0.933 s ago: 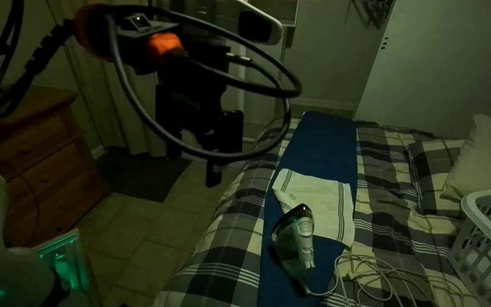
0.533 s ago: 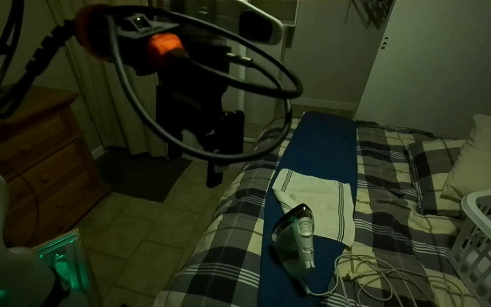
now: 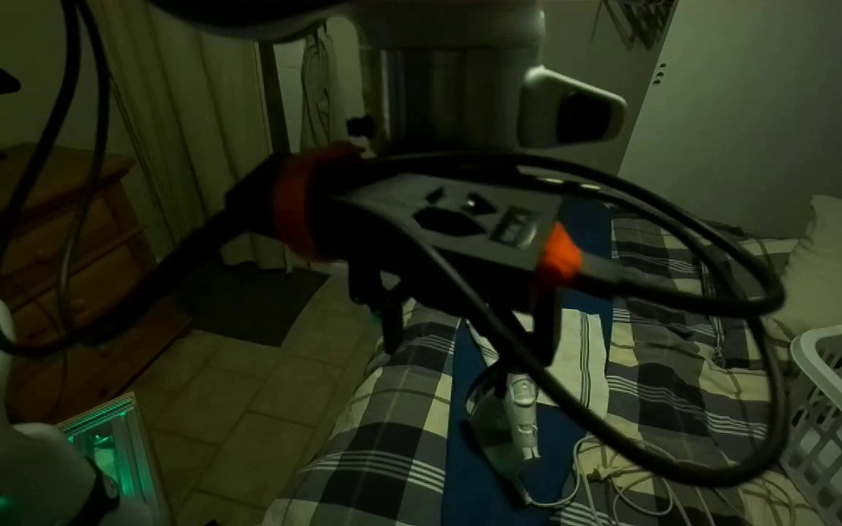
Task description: Use the pressing iron to straighten the towel
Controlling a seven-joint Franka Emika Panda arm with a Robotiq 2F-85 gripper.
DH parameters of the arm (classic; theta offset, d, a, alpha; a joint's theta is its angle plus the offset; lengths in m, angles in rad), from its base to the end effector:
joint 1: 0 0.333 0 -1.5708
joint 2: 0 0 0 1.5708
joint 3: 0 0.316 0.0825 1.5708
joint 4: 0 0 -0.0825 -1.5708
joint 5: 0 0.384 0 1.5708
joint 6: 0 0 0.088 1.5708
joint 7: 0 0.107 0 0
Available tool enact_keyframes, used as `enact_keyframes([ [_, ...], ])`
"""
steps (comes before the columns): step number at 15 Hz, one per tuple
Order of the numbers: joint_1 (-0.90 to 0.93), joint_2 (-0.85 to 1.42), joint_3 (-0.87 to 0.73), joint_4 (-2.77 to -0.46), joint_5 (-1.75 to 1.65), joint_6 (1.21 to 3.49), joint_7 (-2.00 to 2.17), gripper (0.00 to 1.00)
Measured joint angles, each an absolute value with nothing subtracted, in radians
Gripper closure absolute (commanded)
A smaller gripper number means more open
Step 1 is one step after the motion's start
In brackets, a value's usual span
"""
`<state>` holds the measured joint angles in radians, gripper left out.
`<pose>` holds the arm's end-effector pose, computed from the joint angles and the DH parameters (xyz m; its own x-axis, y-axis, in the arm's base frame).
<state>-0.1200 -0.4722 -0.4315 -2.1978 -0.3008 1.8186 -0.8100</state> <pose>0.3416 -0.2683 0.5546 0.9357 0.3510 -0.0356 0.3528 -0.9289 0.1131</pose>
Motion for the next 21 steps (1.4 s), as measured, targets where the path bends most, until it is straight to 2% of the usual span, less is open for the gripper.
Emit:
enact_keyframes([
  [6,-0.115,-0.358,-0.488,-2.224,-0.162,2.015,-1.126,0.0],
  [12,-0.116,-0.226,-0.461,-2.23,-0.053,2.047,-1.218,0.0],
  [17,-0.127,-0.216,-0.457,-2.227,-0.051,2.049,-1.218,0.0],
  [21,-0.168,-0.169,-0.468,-2.243,0.027,2.147,-1.354,0.0],
])
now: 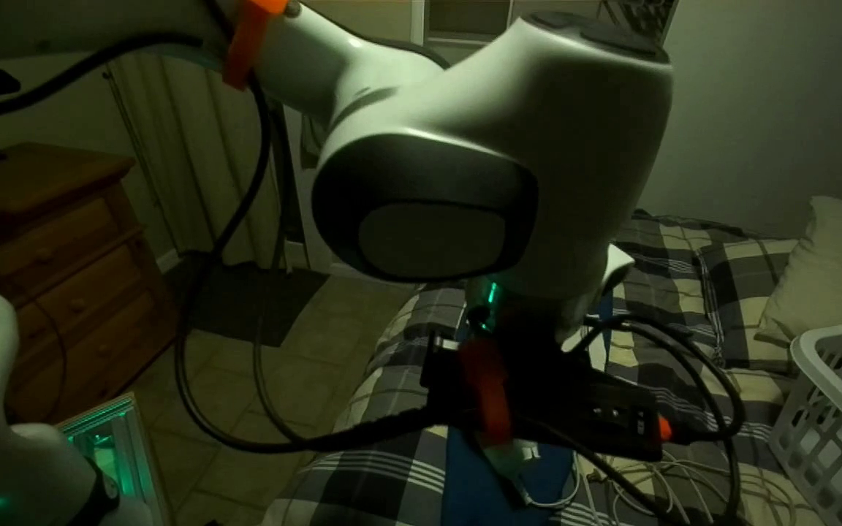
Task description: Use the pressing iron to straighten the towel
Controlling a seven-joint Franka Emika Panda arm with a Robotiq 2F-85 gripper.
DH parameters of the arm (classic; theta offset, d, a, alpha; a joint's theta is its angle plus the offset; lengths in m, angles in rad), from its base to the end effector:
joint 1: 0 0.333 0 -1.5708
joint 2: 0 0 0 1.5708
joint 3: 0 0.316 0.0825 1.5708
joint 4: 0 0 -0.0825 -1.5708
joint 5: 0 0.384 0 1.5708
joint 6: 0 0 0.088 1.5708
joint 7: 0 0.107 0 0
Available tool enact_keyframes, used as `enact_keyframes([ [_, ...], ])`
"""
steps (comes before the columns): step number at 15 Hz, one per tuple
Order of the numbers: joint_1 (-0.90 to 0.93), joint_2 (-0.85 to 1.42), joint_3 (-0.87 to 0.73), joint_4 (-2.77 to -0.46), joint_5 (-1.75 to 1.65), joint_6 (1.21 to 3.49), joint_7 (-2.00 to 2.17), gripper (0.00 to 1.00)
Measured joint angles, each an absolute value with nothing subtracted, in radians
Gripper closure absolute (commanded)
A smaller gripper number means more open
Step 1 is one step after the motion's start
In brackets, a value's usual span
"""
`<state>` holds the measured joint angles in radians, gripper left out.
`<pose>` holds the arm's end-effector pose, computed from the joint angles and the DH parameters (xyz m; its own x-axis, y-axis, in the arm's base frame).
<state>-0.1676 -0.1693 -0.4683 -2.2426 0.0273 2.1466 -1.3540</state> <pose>0.4015 -0.3012 0.4363 0.7543 0.6474 0.1089 0.6483 -0.7607 0.0312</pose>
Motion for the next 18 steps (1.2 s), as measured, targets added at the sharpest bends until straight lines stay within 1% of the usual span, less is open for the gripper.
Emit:
enact_keyframes([
  [4,-0.175,-0.086,-0.465,-2.244,0.188,2.248,-1.565,0.0],
  [8,-0.19,0.018,-0.428,-2.211,0.341,2.251,-1.715,0.0],
  [18,-0.34,0.258,-0.298,-2.066,0.376,2.246,-1.817,0.0],
])
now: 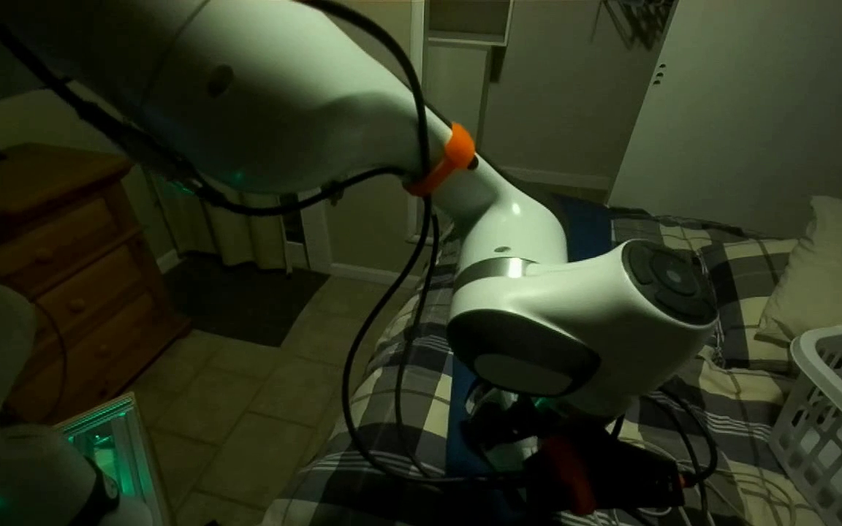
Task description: Use the pressing iron to straighten the towel
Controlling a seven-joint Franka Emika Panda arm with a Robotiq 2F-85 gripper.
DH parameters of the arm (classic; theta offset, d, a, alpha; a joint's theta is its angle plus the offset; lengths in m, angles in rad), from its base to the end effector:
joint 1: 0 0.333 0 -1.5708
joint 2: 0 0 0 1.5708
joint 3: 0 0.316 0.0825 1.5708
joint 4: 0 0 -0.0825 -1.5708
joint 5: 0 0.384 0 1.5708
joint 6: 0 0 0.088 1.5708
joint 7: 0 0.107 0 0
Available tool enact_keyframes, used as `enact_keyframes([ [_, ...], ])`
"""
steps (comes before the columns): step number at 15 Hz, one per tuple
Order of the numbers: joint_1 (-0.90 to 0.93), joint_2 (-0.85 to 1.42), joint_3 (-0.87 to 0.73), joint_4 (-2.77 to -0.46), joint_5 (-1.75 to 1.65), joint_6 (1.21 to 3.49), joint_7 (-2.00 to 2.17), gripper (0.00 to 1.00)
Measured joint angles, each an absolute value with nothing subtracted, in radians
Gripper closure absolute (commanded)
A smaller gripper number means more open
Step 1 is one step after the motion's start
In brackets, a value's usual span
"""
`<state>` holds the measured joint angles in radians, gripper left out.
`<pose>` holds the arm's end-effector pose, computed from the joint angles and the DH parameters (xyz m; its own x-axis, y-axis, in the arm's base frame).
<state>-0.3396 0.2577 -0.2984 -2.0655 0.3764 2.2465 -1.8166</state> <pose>0.4728 -0.3330 0.3090 0.5786 0.7870 0.2142 0.8091 -0.5869 -0.0293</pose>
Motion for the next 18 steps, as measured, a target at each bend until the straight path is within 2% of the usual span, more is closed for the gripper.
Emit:
enact_keyframes([
  [11,-0.459,0.4,-0.17,-1.95,0.511,2.247,-1.941,0.02],
  [13,-0.469,0.421,-0.155,-1.931,0.522,2.244,-1.945,0.27],
  [15,-0.475,0.442,-0.145,-1.916,0.523,2.243,-1.947,0.37],
  [16,-0.479,0.452,-0.14,-1.909,0.523,2.241,-1.947,0.42],
  [17,-0.482,0.462,-0.137,-1.903,0.523,2.236,-1.947,0.24],
  [18,-0.484,0.471,-0.134,-1.897,0.523,2.234,-1.947,0.36],
])
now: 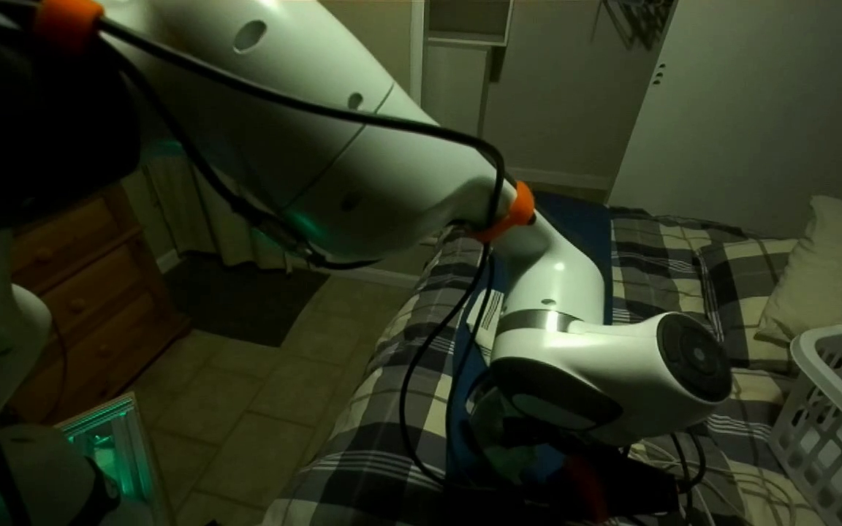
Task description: Use the pressing iron to straighten the towel
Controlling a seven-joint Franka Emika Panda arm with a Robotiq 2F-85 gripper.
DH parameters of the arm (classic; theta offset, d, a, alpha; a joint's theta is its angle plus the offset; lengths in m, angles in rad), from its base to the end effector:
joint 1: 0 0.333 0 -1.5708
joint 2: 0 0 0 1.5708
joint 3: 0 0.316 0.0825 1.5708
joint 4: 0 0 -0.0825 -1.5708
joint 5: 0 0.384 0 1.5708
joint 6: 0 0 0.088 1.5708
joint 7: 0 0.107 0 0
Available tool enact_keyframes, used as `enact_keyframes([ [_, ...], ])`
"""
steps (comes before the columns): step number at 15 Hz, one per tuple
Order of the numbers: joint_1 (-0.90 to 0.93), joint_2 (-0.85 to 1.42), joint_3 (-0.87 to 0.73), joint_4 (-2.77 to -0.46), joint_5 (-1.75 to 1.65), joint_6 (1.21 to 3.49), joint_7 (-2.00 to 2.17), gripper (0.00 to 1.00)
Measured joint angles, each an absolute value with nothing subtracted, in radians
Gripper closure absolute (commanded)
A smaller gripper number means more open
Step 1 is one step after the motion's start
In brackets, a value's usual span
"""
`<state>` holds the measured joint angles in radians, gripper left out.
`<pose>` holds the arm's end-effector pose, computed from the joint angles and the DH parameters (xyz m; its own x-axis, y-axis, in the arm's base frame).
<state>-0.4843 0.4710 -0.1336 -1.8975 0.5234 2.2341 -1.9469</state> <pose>0.5162 -0.3439 0.2464 0.5249 0.7809 0.3387 0.8385 -0.5427 -0.0482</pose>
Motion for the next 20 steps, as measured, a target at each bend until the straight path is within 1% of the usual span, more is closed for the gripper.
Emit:
enact_keyframes([
  [1,-0.487,0.479,-0.131,-1.892,0.523,2.231,-1.947,0.58],
  [3,-0.491,0.493,-0.127,-1.882,0.523,2.225,-1.947,0.63],
  [4,-0.493,0.497,-0.126,-1.878,0.523,2.222,-1.947,0.69],
  [5,-0.495,0.499,-0.125,-1.877,0.523,2.218,-1.947,0.78],
  [6,-0.496,0.5,-0.125,-1.876,0.523,2.215,-1.947,0.84],
  [9,-0.497,0.506,-0.125,-1.867,0.523,2.215,-1.947,0.86],
  [14,-0.492,0.508,-0.121,-1.853,0.515,2.215,-1.933,0.86],
  [20,-0.448,0.508,-0.123,-1.791,0.404,2.174,-1.807,0.86],
])
